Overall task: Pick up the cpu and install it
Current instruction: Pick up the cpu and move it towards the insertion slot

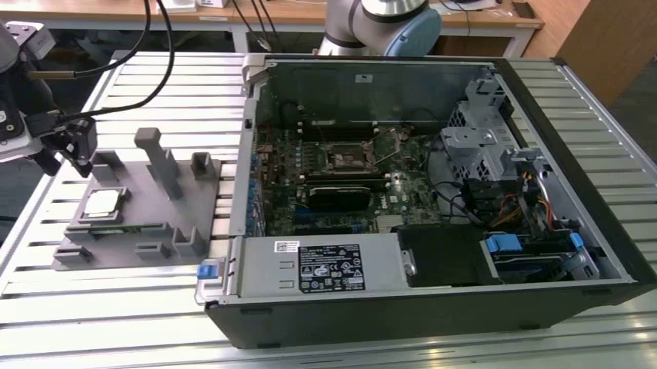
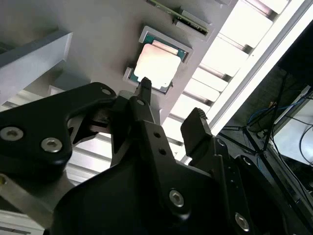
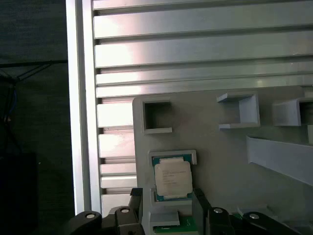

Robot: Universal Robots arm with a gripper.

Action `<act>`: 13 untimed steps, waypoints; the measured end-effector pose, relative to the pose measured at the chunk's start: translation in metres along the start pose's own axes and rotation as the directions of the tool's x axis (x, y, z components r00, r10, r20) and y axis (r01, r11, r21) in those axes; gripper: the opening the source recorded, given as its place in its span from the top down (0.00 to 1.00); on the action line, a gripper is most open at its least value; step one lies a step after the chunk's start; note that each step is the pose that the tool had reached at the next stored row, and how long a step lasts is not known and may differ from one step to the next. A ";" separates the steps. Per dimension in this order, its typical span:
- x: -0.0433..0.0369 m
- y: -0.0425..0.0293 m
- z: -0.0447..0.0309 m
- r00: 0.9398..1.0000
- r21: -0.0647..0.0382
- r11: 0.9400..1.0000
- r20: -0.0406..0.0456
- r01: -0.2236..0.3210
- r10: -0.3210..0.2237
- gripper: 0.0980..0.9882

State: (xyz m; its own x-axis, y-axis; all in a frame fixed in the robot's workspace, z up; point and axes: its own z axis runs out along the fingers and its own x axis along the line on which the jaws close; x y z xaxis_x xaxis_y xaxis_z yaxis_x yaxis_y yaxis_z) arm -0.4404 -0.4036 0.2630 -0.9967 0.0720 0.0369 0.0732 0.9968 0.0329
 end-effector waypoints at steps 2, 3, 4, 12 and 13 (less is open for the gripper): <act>-0.0001 -0.0001 0.0035 1.000 0.000 1.000 0.000 0.000 0.000 0.52; -0.0001 -0.0002 0.0050 1.000 0.000 1.000 0.000 0.000 0.000 0.45; -0.0002 -0.0002 0.0066 1.000 0.000 1.000 0.000 0.000 0.000 0.45; -0.0005 -0.0005 0.0156 1.000 0.000 1.000 0.000 0.000 0.000 0.45; -0.0006 -0.0005 0.0167 1.000 0.000 1.000 0.000 0.000 0.000 0.45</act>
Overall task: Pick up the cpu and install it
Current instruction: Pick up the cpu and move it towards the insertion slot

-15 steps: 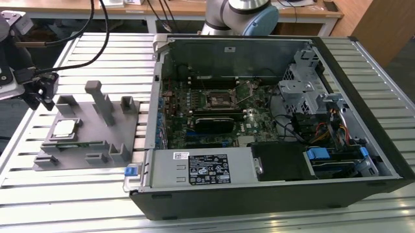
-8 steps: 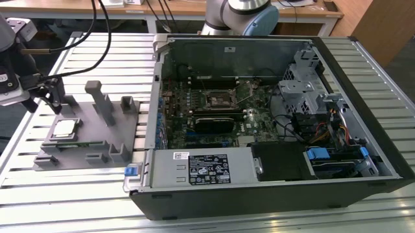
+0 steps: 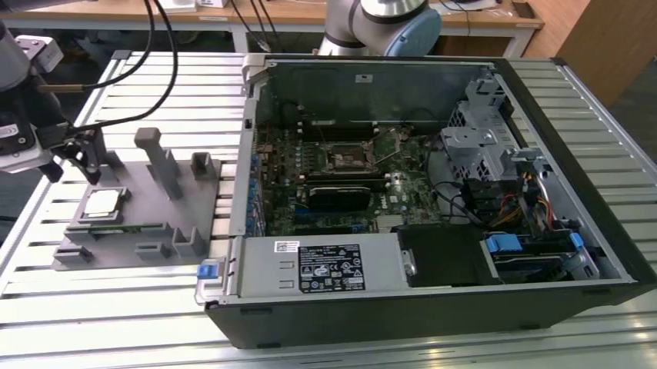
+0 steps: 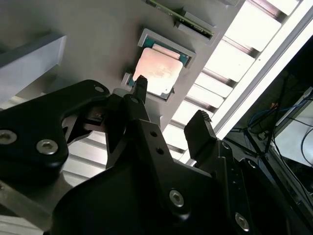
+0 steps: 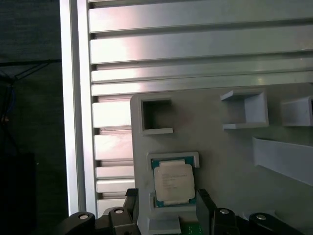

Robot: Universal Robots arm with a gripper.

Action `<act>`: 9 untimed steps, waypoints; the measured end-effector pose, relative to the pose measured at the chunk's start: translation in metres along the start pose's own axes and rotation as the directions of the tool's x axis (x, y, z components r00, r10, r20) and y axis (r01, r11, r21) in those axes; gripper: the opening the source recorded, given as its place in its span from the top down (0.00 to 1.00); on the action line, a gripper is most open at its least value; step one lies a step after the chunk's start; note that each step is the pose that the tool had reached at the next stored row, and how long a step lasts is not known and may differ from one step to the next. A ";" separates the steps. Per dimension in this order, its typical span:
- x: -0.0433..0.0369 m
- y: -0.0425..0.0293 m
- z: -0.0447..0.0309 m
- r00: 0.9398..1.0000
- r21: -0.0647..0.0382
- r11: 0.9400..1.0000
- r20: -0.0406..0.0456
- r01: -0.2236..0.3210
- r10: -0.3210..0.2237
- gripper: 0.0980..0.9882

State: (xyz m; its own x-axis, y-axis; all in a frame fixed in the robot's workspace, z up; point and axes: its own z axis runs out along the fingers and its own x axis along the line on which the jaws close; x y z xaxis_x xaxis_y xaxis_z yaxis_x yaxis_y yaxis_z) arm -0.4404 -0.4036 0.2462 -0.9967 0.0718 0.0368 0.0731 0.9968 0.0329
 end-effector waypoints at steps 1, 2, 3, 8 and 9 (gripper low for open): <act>0.0000 0.0000 0.0011 1.000 0.000 1.000 0.000 0.000 0.000 0.45; -0.0001 -0.0001 0.0021 1.000 0.000 1.000 0.000 0.000 0.000 0.45; -0.0001 -0.0001 0.0031 1.000 0.000 1.000 0.000 0.000 0.000 0.45; -0.0003 -0.0003 0.0088 1.000 0.000 1.000 0.000 0.000 0.000 0.45; -0.0004 -0.0003 0.0102 1.000 0.000 1.000 0.000 0.000 0.000 0.45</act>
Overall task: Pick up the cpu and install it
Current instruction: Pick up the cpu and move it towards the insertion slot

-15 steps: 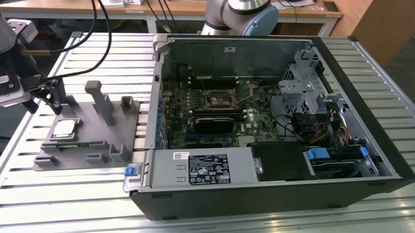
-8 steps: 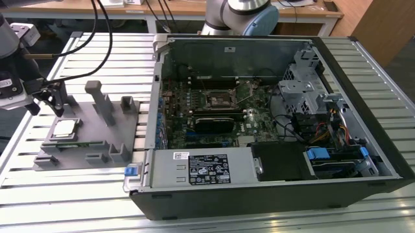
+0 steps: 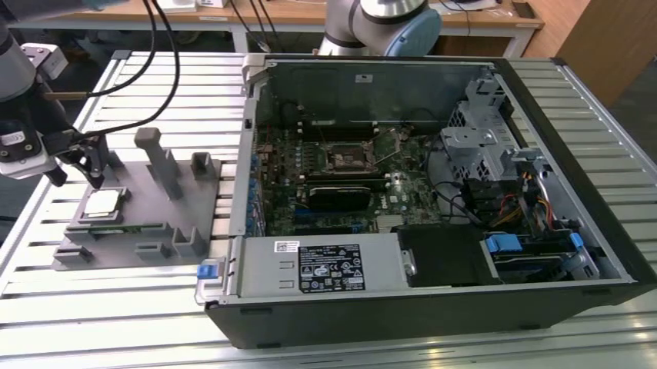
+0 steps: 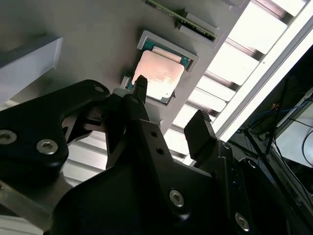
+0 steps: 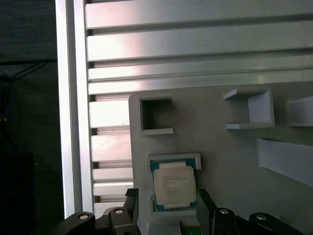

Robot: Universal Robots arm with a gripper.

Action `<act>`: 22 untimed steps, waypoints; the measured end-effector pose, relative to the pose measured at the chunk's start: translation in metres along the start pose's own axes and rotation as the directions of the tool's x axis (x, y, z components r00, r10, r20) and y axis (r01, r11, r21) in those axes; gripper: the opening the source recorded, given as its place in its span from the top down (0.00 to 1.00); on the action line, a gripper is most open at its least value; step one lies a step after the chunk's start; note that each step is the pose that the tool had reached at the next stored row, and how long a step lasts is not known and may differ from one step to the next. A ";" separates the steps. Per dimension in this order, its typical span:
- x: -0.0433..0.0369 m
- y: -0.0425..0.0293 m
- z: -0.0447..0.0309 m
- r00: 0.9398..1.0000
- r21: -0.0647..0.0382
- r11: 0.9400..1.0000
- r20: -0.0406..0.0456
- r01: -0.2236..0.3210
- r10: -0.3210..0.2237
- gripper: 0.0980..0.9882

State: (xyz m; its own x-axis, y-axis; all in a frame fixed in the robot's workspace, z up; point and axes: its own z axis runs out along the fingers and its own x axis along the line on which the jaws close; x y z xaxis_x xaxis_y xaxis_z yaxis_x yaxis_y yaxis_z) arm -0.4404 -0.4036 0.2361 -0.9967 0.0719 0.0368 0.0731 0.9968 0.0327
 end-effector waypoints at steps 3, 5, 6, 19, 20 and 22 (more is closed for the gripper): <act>-0.0002 -0.0001 0.0044 1.000 0.000 1.000 0.000 0.000 0.000 0.45; -0.0003 -0.0002 0.0074 1.000 0.000 1.000 0.000 0.000 0.000 0.45; -0.0006 -0.0002 0.0087 1.000 0.000 1.000 0.000 0.000 0.000 0.45; -0.0035 -0.0010 0.0275 1.000 -0.001 1.000 0.001 0.010 -0.010 0.30; -0.0036 -0.0010 0.0290 1.000 -0.002 1.000 0.001 0.010 -0.010 0.30; -0.0037 -0.0012 0.0324 1.000 -0.005 1.000 0.001 0.010 -0.010 0.30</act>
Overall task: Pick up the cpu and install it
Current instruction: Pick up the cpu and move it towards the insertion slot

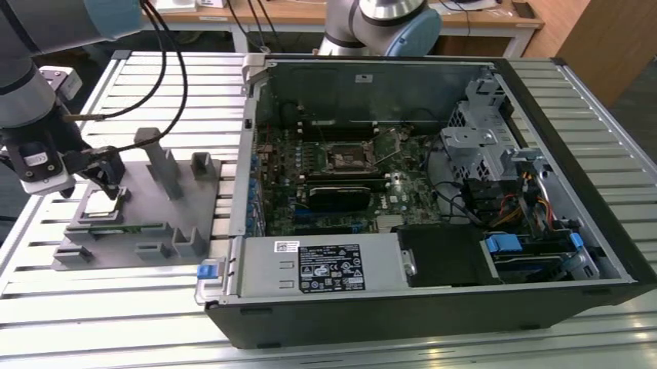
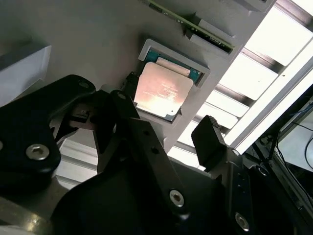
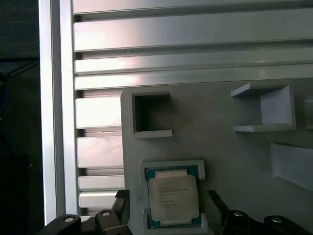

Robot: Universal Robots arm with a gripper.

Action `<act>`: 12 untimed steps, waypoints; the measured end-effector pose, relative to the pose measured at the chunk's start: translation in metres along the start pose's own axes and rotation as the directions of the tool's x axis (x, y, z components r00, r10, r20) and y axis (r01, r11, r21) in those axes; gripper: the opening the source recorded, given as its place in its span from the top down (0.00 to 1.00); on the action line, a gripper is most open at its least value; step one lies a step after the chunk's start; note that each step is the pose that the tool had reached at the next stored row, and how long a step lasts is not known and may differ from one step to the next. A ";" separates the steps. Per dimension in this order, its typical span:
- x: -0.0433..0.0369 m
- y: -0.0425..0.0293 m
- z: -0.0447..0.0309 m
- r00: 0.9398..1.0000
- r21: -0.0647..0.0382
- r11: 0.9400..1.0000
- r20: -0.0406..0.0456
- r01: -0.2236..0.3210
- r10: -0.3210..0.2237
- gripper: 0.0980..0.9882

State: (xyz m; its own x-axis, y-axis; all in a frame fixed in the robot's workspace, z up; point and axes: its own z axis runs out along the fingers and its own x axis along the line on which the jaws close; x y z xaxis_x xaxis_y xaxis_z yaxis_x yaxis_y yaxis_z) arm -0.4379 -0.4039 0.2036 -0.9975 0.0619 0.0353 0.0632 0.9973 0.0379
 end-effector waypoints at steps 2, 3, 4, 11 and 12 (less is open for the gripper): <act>-0.0001 -0.0001 0.0037 1.000 -0.002 1.000 0.000 0.000 0.000 0.30; -0.0002 -0.0002 0.0052 1.000 -0.002 1.000 0.000 0.001 -0.001 0.30; -0.0002 -0.0003 0.0063 1.000 -0.002 1.000 0.000 0.006 -0.006 0.30; -0.0025 -0.0002 0.0132 0.999 -0.001 0.999 -0.001 0.035 -0.035 0.30; -0.0026 -0.0003 0.0142 0.999 -0.001 0.999 -0.001 0.035 -0.035 0.30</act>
State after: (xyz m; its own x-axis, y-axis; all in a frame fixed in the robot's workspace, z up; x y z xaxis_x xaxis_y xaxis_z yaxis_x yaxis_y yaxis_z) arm -0.4358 -0.4038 0.1893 -0.9990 0.0273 0.0354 0.0288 0.9988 0.0401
